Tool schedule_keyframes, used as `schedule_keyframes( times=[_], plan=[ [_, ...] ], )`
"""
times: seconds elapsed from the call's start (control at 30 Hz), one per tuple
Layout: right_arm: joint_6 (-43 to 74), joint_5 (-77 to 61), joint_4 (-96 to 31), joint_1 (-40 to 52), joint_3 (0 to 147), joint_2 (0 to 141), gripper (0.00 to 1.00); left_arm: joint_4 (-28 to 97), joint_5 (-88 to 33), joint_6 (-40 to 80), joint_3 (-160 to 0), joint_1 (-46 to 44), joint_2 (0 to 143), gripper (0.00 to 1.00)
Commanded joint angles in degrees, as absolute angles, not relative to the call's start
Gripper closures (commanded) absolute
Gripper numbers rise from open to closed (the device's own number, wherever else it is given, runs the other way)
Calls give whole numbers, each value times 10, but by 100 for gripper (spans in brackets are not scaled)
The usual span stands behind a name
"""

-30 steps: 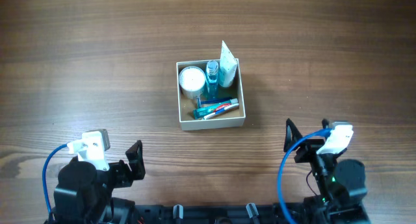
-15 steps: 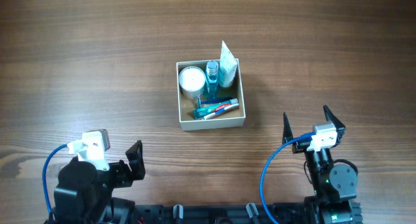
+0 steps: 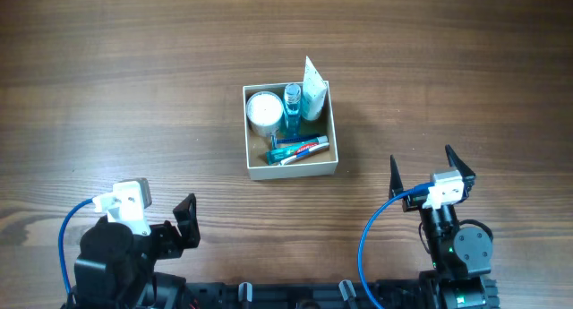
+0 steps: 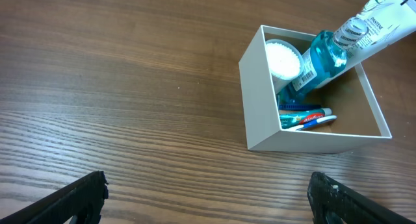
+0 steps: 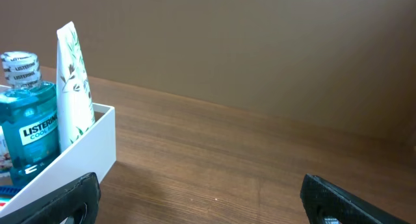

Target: Pack container

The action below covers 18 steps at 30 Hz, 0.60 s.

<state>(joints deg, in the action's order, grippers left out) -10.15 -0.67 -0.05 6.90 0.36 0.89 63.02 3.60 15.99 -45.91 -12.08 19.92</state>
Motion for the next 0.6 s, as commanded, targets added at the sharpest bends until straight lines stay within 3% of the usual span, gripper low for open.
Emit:
schedule_keyframes(
  times=[0.0,0.2,0.33,0.5,0.57],
  plan=[
    [-105,-16,2,65,3,6,0,629,42,159,-456,-124,196,0],
    [-105,-16,2,65,3,6,0,646,42,159,-456,-120,194,0],
    [-105,-16,2,65,3,6,0,635,41,158,-413,-69,178,0],
    [-105,-16,2,65,3,6,0,523,42,134,-289,-40,92,0],
    [-105,-16,2,65,3,6,0,403,42,94,-216,-32,48,0]
  ],
)
